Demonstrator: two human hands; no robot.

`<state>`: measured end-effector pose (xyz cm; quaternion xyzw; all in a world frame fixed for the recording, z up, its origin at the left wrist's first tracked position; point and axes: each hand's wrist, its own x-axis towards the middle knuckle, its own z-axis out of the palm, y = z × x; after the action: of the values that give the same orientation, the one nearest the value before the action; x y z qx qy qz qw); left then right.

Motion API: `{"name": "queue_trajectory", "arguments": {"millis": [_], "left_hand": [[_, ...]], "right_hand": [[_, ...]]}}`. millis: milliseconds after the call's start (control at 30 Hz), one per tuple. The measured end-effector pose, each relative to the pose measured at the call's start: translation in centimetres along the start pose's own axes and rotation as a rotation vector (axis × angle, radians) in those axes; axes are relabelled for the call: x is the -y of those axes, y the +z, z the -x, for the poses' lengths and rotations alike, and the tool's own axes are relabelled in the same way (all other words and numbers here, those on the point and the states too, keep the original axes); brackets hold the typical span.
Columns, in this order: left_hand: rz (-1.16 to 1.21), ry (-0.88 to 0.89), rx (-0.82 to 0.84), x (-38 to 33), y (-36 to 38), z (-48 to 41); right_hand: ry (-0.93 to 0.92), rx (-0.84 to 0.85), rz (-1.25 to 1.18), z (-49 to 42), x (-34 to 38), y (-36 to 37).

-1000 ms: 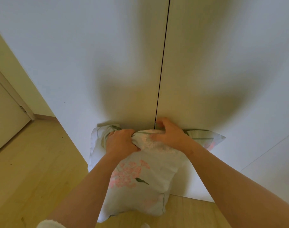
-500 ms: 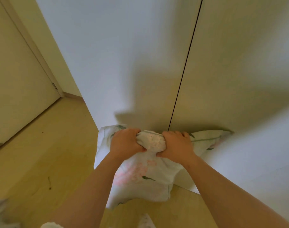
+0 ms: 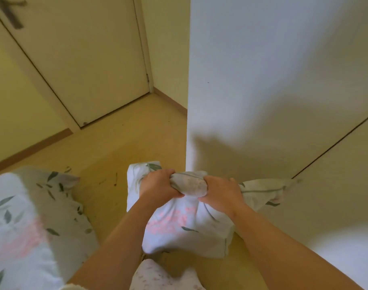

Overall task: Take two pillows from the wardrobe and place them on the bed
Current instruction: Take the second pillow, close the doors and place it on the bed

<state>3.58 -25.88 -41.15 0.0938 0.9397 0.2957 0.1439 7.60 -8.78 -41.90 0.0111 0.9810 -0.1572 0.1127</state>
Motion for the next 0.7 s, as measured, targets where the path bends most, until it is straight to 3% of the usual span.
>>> {"name": "queue_trajectory", "arguments": {"millis": [433,700], "left_hand": [[0.050,-0.179,-0.167,15.8,-13.5,-7.2],[-0.003,-0.291,-0.363,24.3,-22.0,-10.7]], "right_hand": [[-0.206,0.027,-0.007,-16.2,17.5,1.7],[-0.359,-0.003,0.014,-26.0,28.8,2.6]]}}
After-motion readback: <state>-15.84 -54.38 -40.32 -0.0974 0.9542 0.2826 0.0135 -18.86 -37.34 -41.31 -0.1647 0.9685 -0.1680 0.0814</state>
